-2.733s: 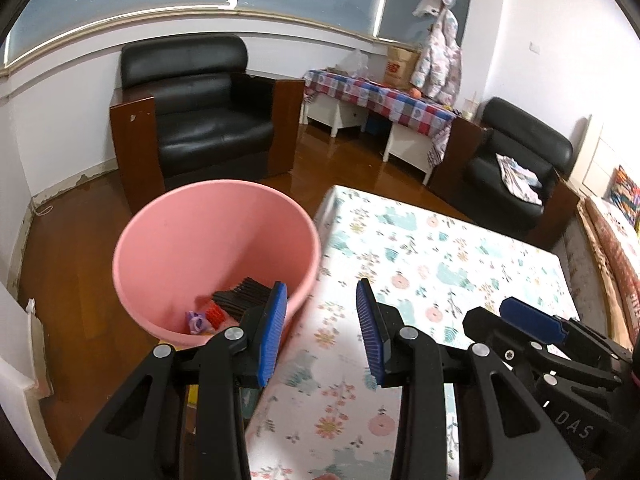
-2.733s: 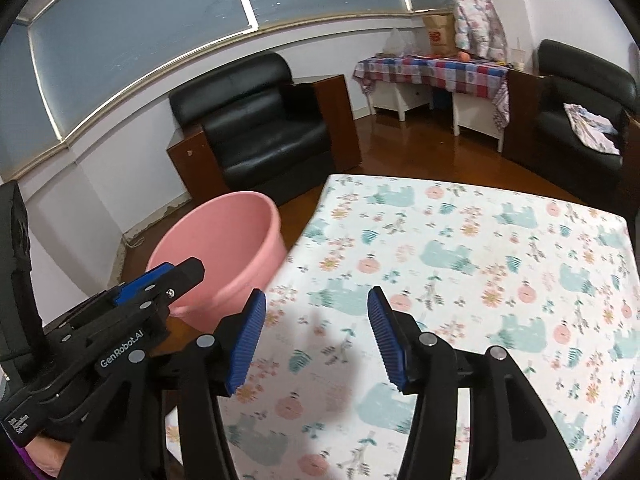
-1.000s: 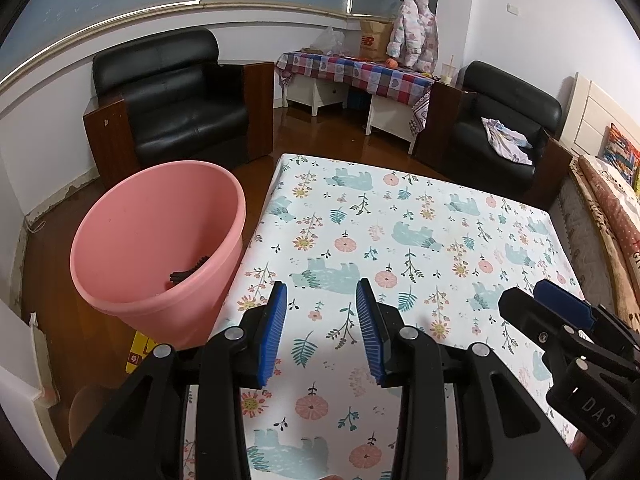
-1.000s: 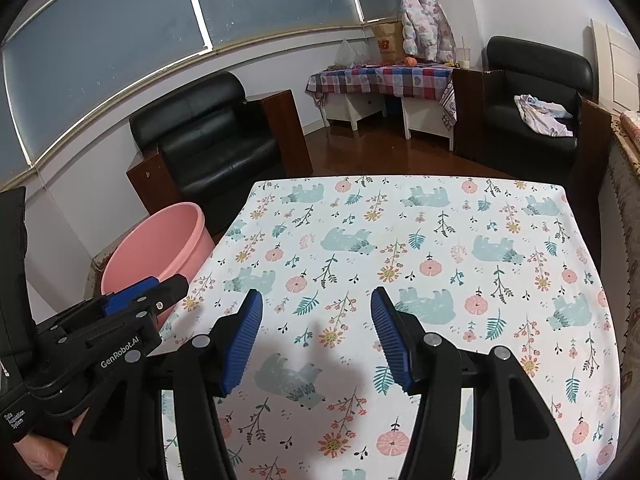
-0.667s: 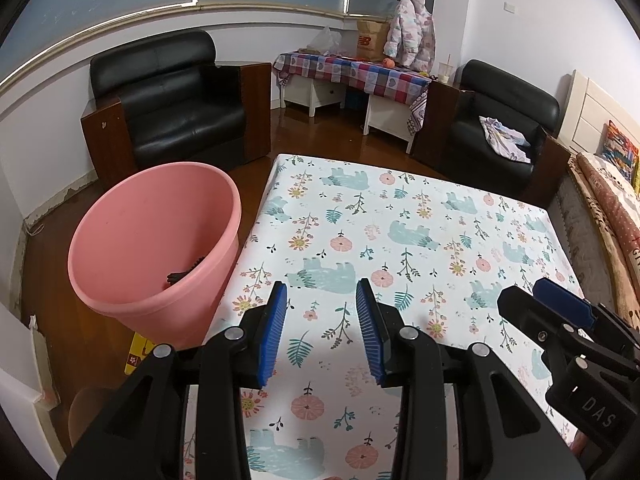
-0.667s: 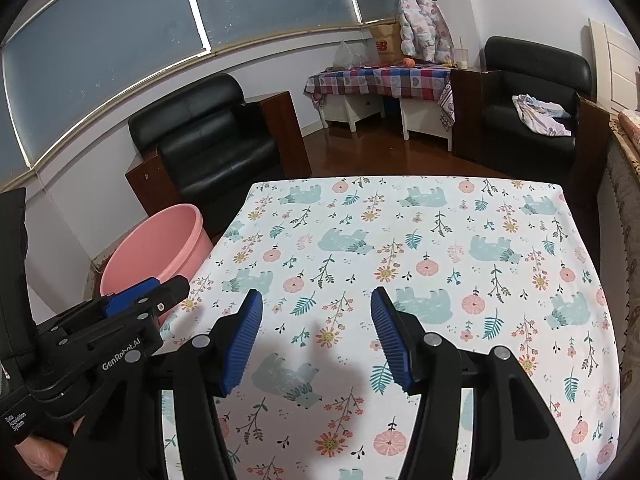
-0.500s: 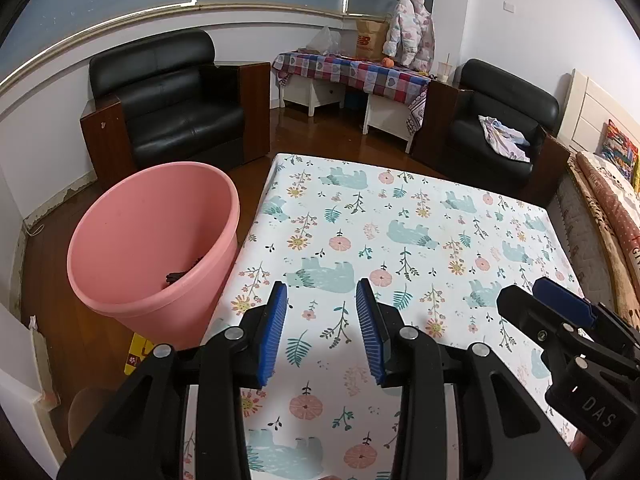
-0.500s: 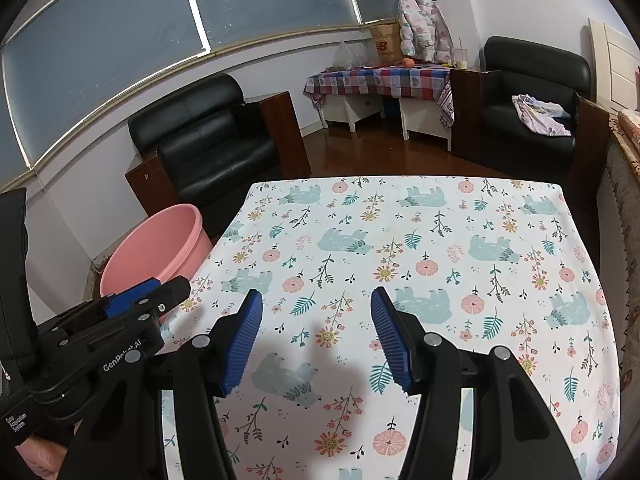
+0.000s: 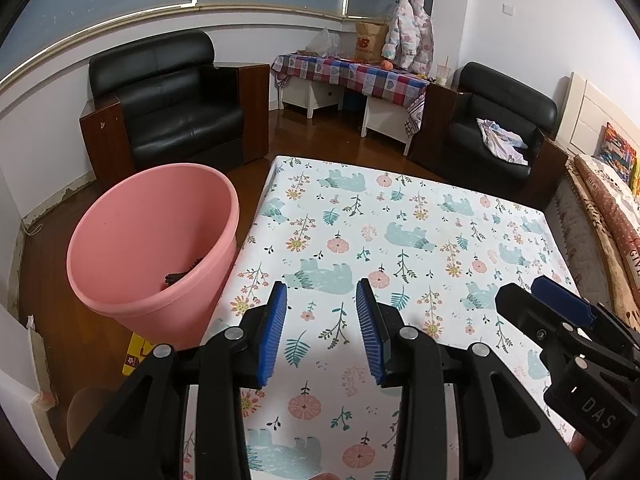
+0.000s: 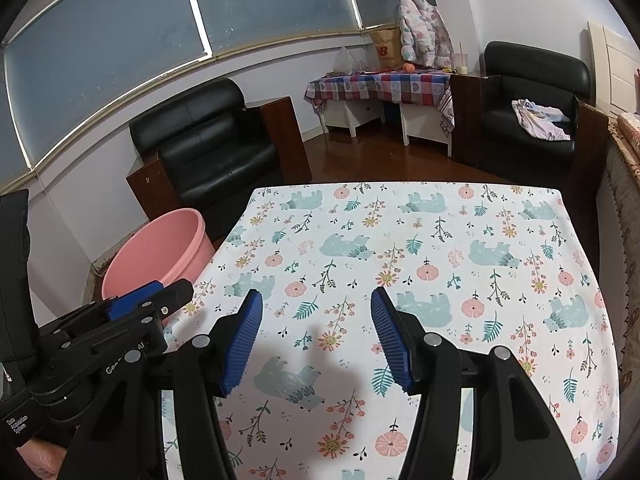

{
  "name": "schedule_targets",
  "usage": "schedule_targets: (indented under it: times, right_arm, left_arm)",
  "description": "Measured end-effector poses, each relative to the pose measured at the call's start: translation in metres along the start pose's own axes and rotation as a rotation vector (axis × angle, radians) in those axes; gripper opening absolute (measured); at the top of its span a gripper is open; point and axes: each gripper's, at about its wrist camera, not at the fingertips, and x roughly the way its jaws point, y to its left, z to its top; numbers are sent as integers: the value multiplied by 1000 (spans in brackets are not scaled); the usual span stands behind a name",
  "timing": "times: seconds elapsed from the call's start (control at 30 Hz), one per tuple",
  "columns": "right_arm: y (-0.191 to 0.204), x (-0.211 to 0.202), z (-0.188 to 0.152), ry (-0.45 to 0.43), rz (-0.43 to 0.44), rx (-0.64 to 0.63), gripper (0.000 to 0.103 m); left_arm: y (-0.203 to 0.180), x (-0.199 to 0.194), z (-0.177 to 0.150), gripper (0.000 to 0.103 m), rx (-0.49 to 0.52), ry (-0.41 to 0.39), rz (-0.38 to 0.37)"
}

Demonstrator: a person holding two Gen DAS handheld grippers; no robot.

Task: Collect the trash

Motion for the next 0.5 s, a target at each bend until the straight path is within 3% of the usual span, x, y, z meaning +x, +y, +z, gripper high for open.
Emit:
schedule_targets:
  times: [0.5]
  right_arm:
    - [6,-9,-1,-37,7,-9,56]
  left_arm:
    - [1,-10,-1,36,2,-31,1]
